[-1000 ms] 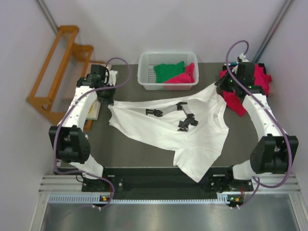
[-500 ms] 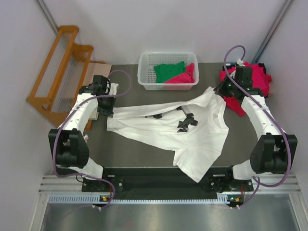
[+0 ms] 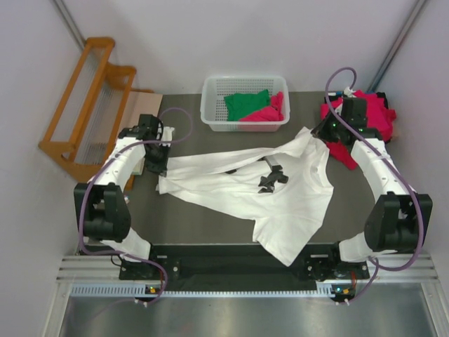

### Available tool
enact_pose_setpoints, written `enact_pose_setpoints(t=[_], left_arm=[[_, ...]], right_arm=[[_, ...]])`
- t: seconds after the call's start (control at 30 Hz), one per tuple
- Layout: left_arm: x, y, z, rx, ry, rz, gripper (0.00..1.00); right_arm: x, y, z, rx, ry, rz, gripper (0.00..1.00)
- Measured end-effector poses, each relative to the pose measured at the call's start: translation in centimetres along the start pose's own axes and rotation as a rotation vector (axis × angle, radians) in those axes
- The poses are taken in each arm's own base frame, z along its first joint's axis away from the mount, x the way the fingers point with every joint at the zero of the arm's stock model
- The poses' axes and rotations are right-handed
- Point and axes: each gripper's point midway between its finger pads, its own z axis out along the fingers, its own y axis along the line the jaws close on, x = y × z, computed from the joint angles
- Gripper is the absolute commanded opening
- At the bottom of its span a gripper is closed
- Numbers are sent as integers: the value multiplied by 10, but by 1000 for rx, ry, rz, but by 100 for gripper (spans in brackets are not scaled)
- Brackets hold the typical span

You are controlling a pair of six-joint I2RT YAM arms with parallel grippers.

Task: Fold and stack the t-shirts
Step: Flatten the tshirt out

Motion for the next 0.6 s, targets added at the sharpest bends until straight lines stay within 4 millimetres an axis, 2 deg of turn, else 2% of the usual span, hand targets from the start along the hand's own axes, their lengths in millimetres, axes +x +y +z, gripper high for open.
enact_pose_setpoints(t=[0.13,0.17,0.2,0.27,0.4,0.6], left_arm=[[10,-1,12,11,44,-3,9],[11,-1,14,14,51,-1,3],[11,-1,15,16,55,-1,0],[11,-2,17,21,56,3,0],[10,-1,20,22,57,8,9],[10,-1,23,22,56,9,13]], right_arm=[[1,-1,1,2,3,0,0],[1,-1,1,2,2,0,0],[1,-1,1,2,2,0,0],[1,-1,1,2,2,0,0],[1,-1,1,2,3,0,0],[1,-1,1,3,2,0,0]])
